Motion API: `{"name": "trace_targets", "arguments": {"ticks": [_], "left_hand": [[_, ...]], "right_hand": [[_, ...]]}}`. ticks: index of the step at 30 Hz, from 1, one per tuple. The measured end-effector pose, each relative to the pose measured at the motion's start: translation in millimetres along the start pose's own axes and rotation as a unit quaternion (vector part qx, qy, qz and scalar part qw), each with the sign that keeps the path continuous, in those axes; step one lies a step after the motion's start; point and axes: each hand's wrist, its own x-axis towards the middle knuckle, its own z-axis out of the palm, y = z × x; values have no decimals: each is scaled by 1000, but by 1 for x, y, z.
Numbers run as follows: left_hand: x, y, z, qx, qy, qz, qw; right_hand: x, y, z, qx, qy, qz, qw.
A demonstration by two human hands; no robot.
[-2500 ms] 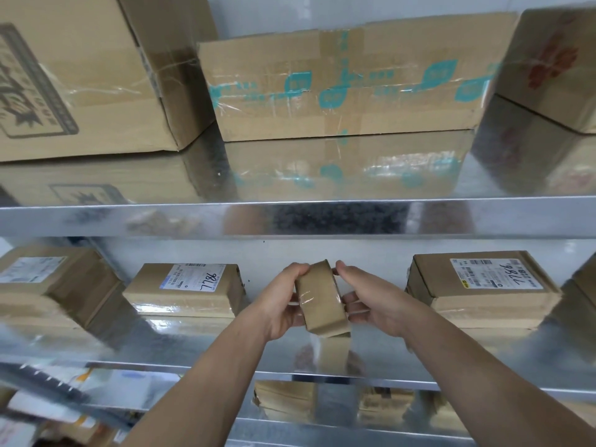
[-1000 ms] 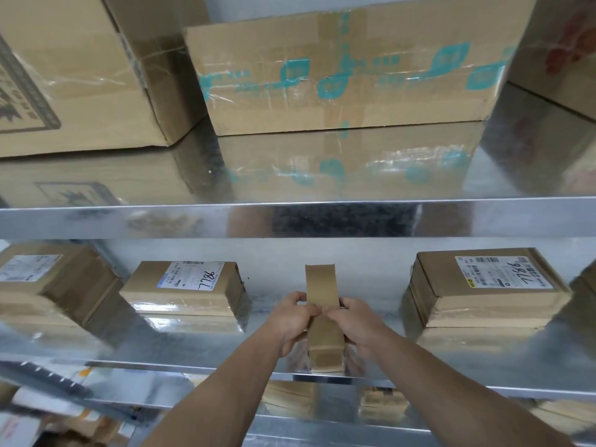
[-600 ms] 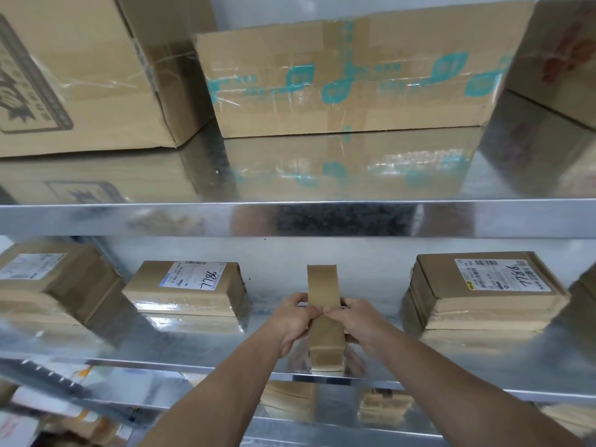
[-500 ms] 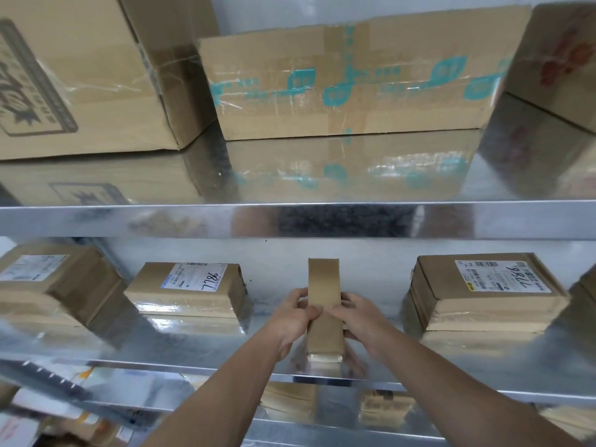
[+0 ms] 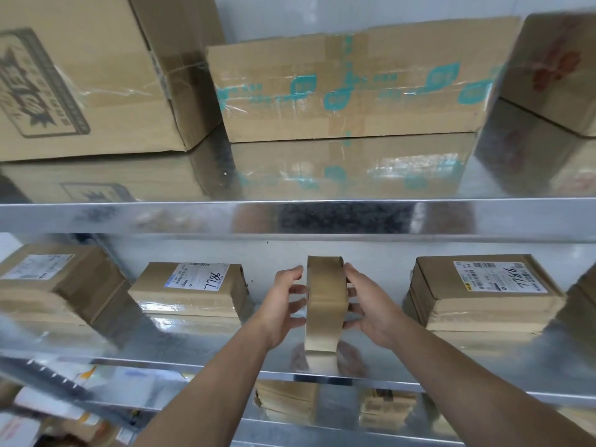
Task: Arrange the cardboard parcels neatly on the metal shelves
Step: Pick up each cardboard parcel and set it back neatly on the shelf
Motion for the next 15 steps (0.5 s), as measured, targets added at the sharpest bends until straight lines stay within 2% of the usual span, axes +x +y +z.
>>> {"name": "trace_targets", "arguments": {"ticks": [6, 15], "left_hand": [[-4, 3, 8, 75, 5, 3, 997], [0, 8, 13, 102, 21, -1, 995]], "right_hand": [[-10, -3, 9, -50, -20, -9, 999], [-1, -7, 12, -94, -7, -12, 996]]}}
